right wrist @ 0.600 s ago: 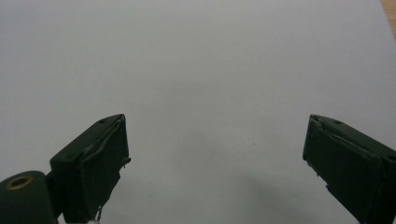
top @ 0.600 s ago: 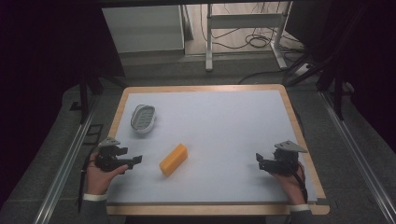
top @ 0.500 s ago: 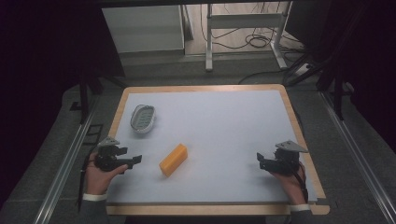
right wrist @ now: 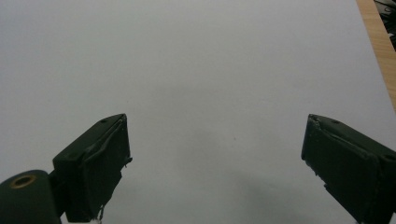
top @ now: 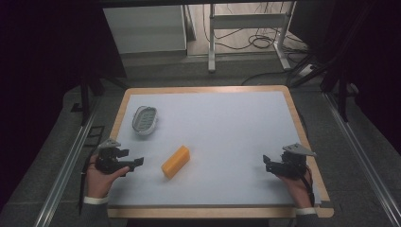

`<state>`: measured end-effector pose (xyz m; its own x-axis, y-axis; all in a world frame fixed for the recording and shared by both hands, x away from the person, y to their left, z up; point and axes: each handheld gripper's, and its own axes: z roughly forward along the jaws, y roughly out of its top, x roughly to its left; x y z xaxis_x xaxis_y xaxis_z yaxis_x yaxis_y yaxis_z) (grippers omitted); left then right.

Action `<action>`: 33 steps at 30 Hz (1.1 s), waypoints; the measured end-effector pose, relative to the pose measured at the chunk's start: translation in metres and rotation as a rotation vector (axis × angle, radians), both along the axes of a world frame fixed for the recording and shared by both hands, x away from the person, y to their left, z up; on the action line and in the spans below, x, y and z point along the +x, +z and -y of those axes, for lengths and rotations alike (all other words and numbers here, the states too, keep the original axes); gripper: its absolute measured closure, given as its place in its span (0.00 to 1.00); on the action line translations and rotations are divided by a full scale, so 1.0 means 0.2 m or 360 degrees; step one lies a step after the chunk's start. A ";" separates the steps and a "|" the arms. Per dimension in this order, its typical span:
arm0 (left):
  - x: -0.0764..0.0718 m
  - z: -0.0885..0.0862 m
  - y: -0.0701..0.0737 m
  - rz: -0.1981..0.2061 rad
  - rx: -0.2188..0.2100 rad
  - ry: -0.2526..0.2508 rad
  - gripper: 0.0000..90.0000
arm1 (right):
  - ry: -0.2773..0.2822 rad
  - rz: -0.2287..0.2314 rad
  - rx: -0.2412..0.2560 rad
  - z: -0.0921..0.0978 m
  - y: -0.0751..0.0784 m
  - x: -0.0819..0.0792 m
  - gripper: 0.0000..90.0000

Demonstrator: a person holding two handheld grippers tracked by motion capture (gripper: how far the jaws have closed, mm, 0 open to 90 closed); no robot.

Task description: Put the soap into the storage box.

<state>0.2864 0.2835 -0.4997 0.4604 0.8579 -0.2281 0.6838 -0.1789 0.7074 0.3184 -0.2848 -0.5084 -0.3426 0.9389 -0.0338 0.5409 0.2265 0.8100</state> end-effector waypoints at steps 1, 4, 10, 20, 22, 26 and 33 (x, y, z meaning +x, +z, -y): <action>0.00 0.00 0.00 0.0000 0.0000 0.0000 0.21 | 0.0000 0.0000 0.0000 0.00 0.00 0.00 0.09; 0.00 0.00 0.02 0.0009 0.0006 -0.0002 0.21 | 0.0001 -0.0005 0.0009 0.01 -0.01 0.00 0.09; 0.00 0.02 0.06 -0.0020 0.0038 0.0013 0.21 | 0.0021 -0.0021 0.0020 0.00 -0.01 0.00 0.09; -0.01 0.08 0.21 -0.0009 0.0038 0.0003 0.21 | 0.0041 0.0002 0.0018 -0.01 -0.01 -0.01 0.09; -0.01 0.09 0.23 -0.0004 0.0046 -0.0012 0.21 | 0.0036 0.0004 0.0009 -0.01 -0.01 -0.01 0.09; 0.00 0.12 0.24 -0.0006 0.0058 -0.0034 0.21 | 0.0033 0.0014 0.0005 0.00 -0.01 -0.01 0.09; 0.00 0.13 0.21 -0.0019 0.0074 -0.0049 0.21 | 0.0027 0.0012 -0.0014 0.00 -0.02 -0.02 0.09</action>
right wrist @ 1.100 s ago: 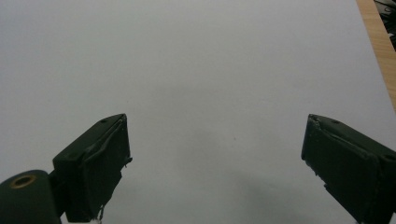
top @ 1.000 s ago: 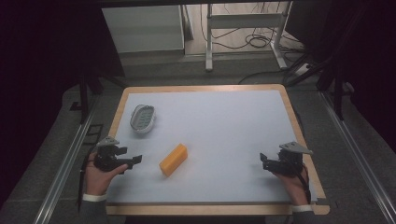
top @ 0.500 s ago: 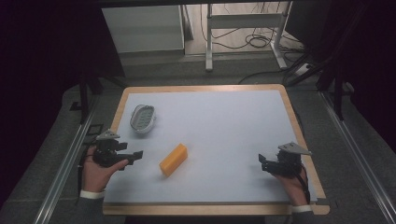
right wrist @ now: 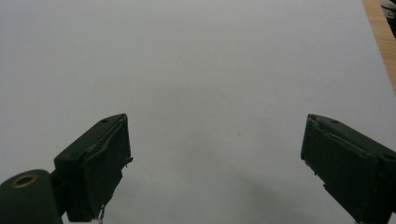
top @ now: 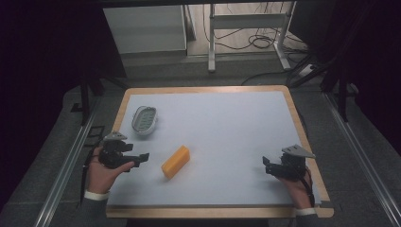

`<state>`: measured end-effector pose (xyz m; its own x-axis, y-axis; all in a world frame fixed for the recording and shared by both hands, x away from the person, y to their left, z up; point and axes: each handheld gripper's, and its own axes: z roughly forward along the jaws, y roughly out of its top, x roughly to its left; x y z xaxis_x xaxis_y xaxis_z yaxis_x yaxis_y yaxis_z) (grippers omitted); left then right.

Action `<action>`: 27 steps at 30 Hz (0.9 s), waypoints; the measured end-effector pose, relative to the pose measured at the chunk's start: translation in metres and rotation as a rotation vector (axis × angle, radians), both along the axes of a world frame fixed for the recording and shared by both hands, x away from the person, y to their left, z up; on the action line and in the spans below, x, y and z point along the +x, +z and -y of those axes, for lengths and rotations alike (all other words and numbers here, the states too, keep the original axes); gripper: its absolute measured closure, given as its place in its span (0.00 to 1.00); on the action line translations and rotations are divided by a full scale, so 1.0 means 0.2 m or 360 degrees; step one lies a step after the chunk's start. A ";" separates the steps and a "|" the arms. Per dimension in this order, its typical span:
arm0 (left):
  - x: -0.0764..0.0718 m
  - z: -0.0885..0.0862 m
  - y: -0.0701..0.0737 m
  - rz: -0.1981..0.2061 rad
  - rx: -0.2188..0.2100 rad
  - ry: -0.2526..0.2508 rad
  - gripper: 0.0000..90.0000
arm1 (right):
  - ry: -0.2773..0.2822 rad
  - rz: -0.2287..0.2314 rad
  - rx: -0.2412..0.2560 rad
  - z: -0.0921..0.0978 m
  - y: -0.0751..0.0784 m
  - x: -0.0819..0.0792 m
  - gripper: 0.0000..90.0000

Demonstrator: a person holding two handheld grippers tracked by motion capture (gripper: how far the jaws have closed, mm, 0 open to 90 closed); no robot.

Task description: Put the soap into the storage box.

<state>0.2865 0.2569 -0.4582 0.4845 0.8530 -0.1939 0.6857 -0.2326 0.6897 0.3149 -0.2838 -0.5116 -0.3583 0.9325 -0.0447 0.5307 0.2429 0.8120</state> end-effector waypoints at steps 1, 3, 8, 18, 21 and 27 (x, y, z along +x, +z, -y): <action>-0.01 0.01 -0.01 -0.0006 -0.0006 0.0001 0.21 | -0.0003 0.0001 -0.0007 0.01 0.00 0.00 0.09; -0.02 0.02 -0.02 -0.0014 0.0001 -0.0012 0.21 | -0.0013 0.0003 -0.0008 0.01 0.00 0.00 0.09; -0.03 0.06 -0.02 -0.0008 0.0007 -0.0044 0.20 | -0.0020 0.0009 -0.0010 0.02 0.00 0.00 0.09; -0.01 0.15 0.00 -0.0004 0.0045 -0.0099 0.20 | -0.0030 0.0014 -0.0032 0.02 -0.01 -0.01 0.09; -0.01 0.18 0.00 -0.0007 0.0047 -0.0114 0.19 | -0.0029 0.0022 -0.0034 0.02 0.00 -0.01 0.09; -0.02 0.23 0.02 -0.0004 0.0063 -0.0144 0.19 | -0.0026 0.0021 -0.0047 0.01 -0.01 -0.01 0.09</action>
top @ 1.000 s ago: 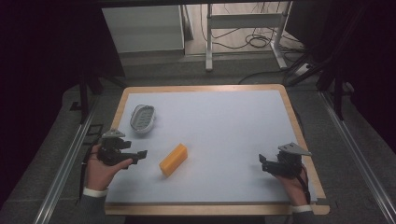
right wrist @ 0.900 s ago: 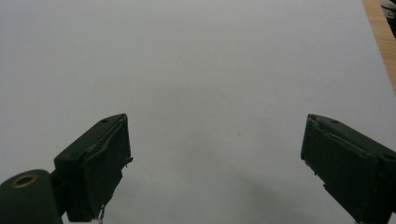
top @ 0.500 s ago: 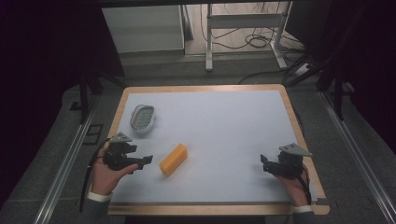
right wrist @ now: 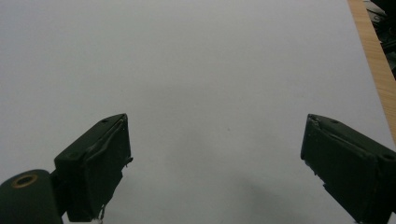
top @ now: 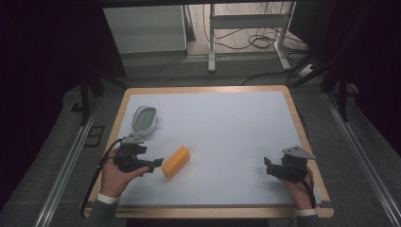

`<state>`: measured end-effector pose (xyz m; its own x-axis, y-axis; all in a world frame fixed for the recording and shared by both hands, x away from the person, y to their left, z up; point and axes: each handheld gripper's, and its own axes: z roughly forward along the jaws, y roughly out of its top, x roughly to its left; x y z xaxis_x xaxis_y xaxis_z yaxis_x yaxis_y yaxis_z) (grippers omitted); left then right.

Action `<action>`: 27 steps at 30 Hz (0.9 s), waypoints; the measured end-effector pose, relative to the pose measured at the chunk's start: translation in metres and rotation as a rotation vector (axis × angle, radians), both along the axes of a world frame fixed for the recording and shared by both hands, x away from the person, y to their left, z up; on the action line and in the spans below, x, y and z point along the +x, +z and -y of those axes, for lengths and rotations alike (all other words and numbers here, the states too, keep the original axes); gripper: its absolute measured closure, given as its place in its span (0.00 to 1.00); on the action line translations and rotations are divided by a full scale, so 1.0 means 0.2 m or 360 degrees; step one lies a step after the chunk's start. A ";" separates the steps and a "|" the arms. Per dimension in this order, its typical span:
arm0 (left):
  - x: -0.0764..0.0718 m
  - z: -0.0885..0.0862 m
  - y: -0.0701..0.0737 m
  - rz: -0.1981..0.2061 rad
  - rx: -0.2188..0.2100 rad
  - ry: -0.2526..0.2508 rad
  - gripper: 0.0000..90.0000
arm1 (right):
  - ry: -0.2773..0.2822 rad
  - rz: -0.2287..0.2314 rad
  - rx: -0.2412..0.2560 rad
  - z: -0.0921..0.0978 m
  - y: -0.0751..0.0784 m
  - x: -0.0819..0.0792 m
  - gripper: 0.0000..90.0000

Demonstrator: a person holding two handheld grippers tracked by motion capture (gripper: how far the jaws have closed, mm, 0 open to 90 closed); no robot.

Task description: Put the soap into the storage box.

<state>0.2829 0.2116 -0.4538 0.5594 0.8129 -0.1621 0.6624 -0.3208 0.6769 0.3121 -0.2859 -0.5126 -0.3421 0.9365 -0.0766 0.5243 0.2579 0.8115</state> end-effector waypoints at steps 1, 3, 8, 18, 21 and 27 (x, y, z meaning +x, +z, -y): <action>0.00 0.00 0.00 0.0000 0.0000 0.0000 0.19 | 0.0000 0.0000 0.0000 0.00 0.00 0.00 0.09; 0.00 0.02 0.00 -0.0004 0.0007 -0.0011 0.19 | 0.0001 0.0003 -0.0014 0.00 0.00 0.00 0.09; 0.02 0.07 0.00 -0.0016 0.0024 -0.0047 0.18 | 0.0002 0.0008 -0.0019 -0.01 0.00 0.00 0.09; 0.03 0.17 0.02 -0.0023 0.0063 -0.0096 0.18 | 0.0008 0.0019 -0.0010 -0.01 0.01 -0.01 0.09; 0.02 0.18 0.03 -0.0019 0.0071 -0.0103 0.18 | 0.0009 0.0019 -0.0008 0.00 0.01 -0.01 0.09; 0.02 0.21 0.04 -0.0029 0.0084 -0.0107 0.17 | 0.0003 0.0016 0.0000 0.00 0.01 -0.01 0.09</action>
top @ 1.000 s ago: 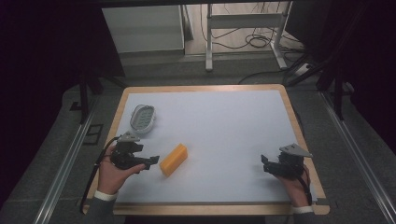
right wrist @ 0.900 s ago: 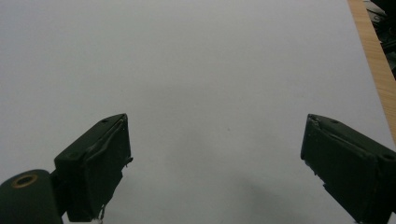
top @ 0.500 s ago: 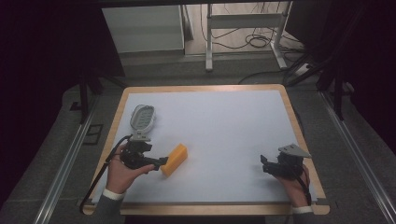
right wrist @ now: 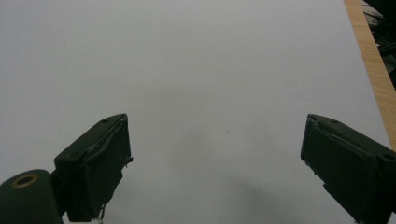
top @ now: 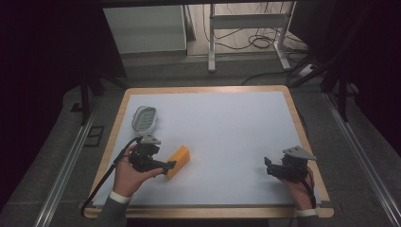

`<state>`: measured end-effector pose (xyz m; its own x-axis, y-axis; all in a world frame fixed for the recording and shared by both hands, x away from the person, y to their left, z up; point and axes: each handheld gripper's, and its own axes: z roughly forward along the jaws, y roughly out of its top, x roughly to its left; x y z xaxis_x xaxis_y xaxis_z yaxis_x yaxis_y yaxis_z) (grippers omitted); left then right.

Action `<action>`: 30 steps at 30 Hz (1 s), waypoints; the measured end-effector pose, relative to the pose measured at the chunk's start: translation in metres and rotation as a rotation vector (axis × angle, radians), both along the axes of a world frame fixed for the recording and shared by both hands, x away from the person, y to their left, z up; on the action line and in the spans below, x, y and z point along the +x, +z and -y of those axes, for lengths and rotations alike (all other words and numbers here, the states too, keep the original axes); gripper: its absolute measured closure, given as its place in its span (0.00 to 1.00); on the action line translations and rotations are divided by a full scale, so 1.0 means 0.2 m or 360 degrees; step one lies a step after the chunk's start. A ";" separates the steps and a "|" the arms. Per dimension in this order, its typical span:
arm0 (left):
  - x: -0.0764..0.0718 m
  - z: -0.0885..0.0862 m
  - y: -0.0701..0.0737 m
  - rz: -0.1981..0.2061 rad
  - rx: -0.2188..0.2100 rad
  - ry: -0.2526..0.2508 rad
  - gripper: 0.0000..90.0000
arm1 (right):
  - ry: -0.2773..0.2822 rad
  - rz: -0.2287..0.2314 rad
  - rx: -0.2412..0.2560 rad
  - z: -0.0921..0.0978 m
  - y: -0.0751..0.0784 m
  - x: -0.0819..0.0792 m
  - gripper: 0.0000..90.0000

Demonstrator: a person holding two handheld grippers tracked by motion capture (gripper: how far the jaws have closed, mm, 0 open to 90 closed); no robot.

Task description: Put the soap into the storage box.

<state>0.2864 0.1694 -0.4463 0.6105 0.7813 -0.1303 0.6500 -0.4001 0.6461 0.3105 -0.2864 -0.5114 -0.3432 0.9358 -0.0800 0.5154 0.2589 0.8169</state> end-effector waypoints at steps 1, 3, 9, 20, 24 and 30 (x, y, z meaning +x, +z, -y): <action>0.00 0.01 0.00 -0.0001 0.0026 -0.0007 0.17 | -0.0001 0.0000 -0.0001 0.00 0.00 0.00 0.09; 0.00 0.04 -0.01 -0.0007 0.0048 -0.0022 0.17 | -0.0002 0.0001 -0.0001 0.00 0.00 0.00 0.09; 0.00 0.08 0.00 -0.0016 0.0078 -0.0045 0.17 | -0.0001 0.0002 -0.0006 0.00 0.00 0.00 0.09; 0.02 0.15 0.00 -0.0042 0.0117 -0.0062 0.17 | -0.0004 -0.0005 -0.0009 -0.01 0.00 0.00 0.09; 0.06 0.18 -0.04 -0.0069 0.0175 -0.0044 0.17 | 0.0004 -0.0007 -0.0011 -0.01 0.00 0.00 0.09; 0.13 0.20 -0.09 -0.0133 0.0223 -0.0014 0.19 | 0.0014 -0.0014 -0.0013 -0.03 0.00 -0.01 0.09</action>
<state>0.3124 0.1299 -0.4649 0.6087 0.7902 -0.0711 0.6952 -0.4881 0.5276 0.3087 -0.2813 -0.5123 -0.3524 0.9320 -0.0846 0.5201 0.2701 0.8102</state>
